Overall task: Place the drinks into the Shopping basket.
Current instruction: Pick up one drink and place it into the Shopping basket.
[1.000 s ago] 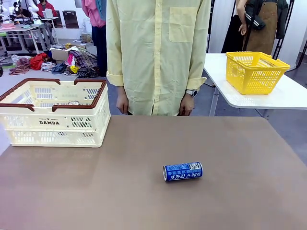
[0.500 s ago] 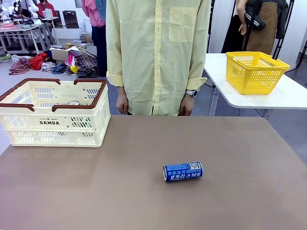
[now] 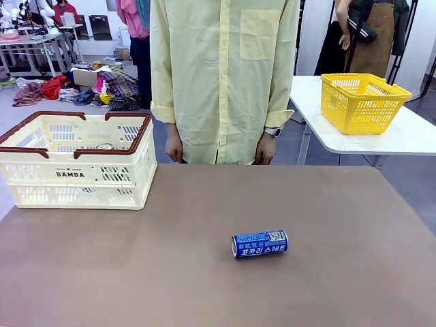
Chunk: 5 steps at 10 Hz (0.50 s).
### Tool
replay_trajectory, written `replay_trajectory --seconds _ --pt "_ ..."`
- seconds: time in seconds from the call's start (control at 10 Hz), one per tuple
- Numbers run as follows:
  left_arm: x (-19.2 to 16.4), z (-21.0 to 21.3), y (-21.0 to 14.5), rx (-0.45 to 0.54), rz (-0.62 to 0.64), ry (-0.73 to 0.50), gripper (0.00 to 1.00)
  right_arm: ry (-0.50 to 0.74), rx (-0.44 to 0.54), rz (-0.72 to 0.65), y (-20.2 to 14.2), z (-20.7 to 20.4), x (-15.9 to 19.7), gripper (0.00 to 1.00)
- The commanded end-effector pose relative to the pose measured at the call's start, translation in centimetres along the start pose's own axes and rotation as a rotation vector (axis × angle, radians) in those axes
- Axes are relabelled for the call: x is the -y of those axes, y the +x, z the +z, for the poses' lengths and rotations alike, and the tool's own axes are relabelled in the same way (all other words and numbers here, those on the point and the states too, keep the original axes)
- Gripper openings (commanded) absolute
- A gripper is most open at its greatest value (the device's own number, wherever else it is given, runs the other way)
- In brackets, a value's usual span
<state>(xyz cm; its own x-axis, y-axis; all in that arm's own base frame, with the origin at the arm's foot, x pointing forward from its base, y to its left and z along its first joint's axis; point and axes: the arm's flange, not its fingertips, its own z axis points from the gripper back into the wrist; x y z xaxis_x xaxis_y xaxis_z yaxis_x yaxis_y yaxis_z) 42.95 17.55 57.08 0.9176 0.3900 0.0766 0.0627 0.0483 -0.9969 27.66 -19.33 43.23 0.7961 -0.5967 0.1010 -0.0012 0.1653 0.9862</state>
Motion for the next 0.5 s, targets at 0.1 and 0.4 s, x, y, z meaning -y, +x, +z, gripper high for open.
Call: replay_trajectory --seconds 0.1,0.4 --pt "0.19 0.15 -0.18 -0.013 0.007 0.006 1.00 0.023 0.011 0.019 0.38 -0.14 -0.24 1.00" --pt "0.19 0.15 -0.18 -0.013 0.007 0.006 1.00 0.023 0.011 0.019 0.38 -0.14 -0.24 1.00"
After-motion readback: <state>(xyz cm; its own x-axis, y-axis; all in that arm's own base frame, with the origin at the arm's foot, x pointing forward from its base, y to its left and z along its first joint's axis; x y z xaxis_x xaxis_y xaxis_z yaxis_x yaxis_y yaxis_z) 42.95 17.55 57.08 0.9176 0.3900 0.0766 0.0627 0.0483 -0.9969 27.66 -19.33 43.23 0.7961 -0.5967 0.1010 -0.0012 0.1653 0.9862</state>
